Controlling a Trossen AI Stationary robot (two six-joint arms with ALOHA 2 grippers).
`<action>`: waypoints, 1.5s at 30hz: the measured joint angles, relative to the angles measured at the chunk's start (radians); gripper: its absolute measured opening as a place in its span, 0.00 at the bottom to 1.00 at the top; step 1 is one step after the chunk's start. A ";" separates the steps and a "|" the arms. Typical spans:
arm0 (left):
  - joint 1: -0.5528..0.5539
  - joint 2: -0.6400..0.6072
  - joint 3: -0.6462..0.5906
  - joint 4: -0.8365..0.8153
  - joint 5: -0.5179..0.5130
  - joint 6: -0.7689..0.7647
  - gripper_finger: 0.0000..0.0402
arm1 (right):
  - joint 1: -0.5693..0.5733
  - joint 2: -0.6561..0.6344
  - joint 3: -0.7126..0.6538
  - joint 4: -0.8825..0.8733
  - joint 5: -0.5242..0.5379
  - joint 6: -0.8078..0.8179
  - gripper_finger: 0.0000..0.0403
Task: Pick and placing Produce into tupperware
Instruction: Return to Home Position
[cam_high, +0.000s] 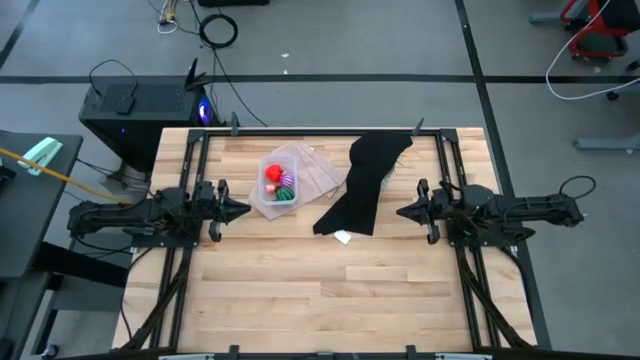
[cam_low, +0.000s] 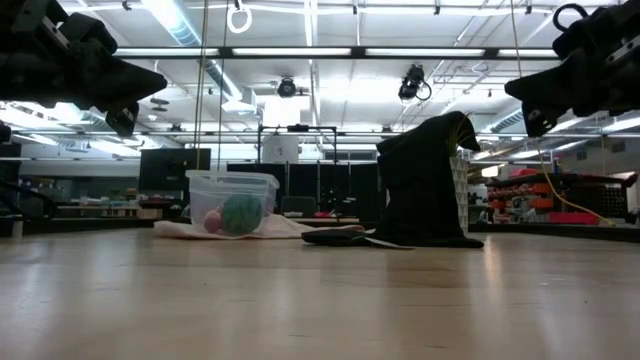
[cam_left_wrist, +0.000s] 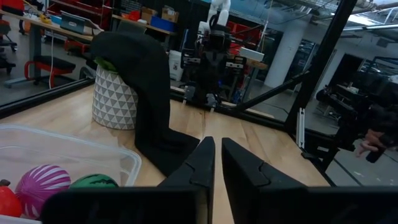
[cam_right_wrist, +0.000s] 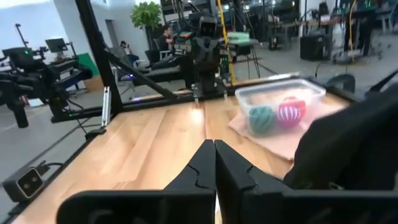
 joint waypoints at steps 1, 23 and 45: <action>0.000 0.000 0.000 0.000 0.000 0.000 0.09 | 0.000 0.000 0.000 -0.009 0.000 0.017 0.01; 0.000 0.000 0.000 0.000 0.000 0.000 0.09 | 0.000 0.005 0.000 -0.020 0.000 0.057 0.05; 0.000 0.000 0.000 0.000 0.000 0.000 0.09 | 0.000 0.005 0.000 -0.020 0.000 0.057 0.05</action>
